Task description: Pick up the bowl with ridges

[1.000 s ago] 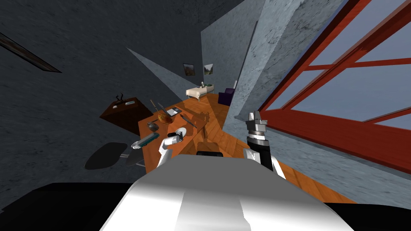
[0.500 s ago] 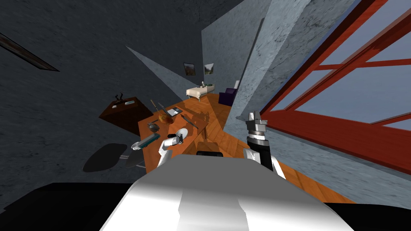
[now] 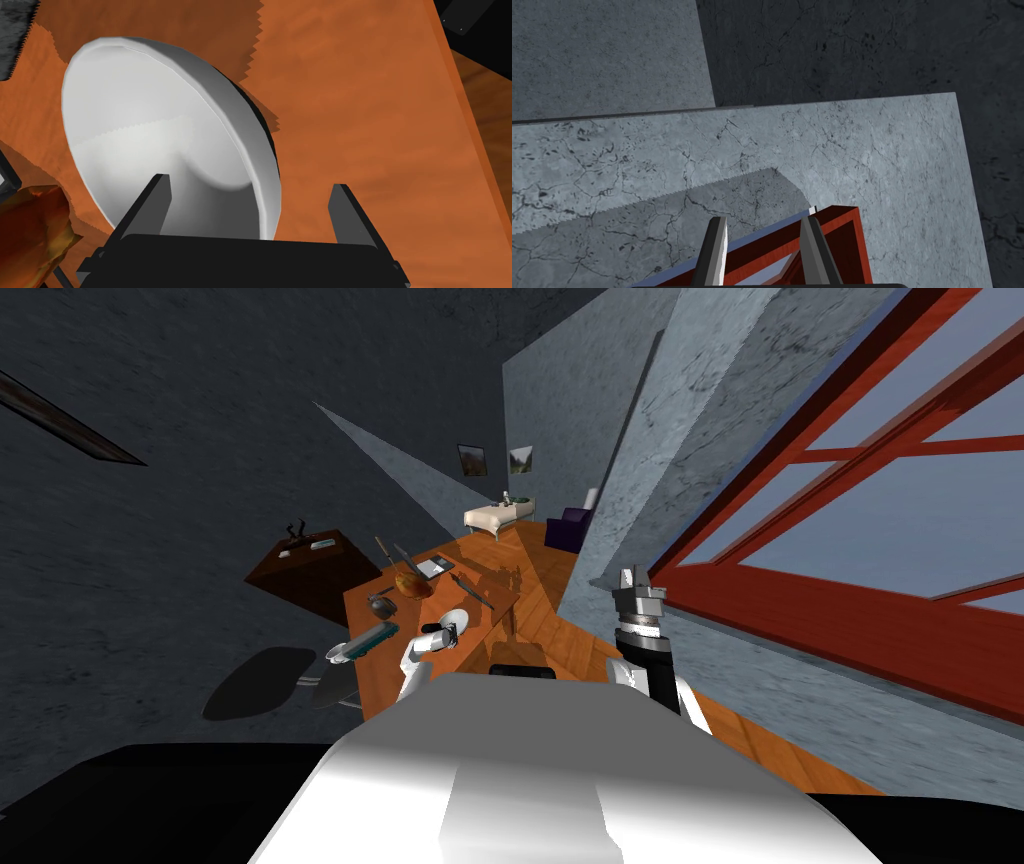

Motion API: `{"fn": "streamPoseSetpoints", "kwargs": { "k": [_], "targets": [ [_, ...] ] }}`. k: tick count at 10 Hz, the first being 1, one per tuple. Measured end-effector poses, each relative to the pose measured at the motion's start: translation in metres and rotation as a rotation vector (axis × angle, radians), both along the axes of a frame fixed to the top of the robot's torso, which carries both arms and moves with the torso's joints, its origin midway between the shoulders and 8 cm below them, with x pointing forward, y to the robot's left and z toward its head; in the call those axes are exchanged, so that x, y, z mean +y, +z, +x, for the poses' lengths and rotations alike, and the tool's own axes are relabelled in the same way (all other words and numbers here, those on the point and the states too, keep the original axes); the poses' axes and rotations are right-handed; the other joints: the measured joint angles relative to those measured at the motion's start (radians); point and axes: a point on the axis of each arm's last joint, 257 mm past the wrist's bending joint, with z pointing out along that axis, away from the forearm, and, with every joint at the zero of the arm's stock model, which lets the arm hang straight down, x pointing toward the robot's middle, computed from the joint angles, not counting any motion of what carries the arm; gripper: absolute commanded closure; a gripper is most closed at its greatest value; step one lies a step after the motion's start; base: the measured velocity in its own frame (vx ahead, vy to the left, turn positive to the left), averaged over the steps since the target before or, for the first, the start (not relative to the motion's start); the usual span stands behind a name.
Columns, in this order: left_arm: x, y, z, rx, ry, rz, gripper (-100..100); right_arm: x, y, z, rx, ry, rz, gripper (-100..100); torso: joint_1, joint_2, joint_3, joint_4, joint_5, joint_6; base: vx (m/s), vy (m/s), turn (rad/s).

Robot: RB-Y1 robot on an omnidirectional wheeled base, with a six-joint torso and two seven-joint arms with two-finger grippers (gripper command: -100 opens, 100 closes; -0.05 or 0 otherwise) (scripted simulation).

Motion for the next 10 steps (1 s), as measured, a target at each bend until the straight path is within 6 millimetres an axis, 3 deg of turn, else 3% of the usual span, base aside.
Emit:
{"fn": "streamPoseSetpoints", "kwargs": {
  "k": [4, 5, 6, 9, 10],
  "targets": [
    [-0.001, -0.002, -0.002, 0.004, 0.003, -0.005, 100, 0.0, 0.0, 0.0, 0.0, 0.0, 0.0, 0, -0.001, 0.0, 0.001, 0.001, -0.001, 0.001, -0.001, -0.001, 0.003],
    [-0.001, -0.002, -0.002, 0.005, 0.003, -0.005, 0, 0.0, 0.0, 0.0, 0.0, 0.0, 0.0, 0, -0.001, 0.0, 0.001, 0.001, -0.002, 0.001, 0.0, 0.0, 0.0],
    [-0.001, -0.002, -0.002, 0.006, 0.003, -0.005, 100, 0.0, 0.0, 0.0, 0.0, 0.0, 0.0, 0, -0.001, 0.001, 0.001, 0.001, -0.002, 0.001, -0.014, -0.008, -0.013],
    [0.004, 0.011, -0.001, 0.0, 0.001, -0.001, 100, 0.0, 0.0, 0.0, 0.0, 0.0, 0.0, 0, -0.004, 0.004, 0.003, 0.003, -0.003, 0.001, -0.022, -0.014, -0.001],
    [0.004, 0.011, -0.002, 0.002, 0.001, -0.002, 0, 0.0, 0.0, 0.0, 0.0, 0.0, 0.0, 0, -0.003, 0.003, 0.003, 0.003, -0.003, 0.002, 0.0, 0.0, 0.0]
  ]
}}
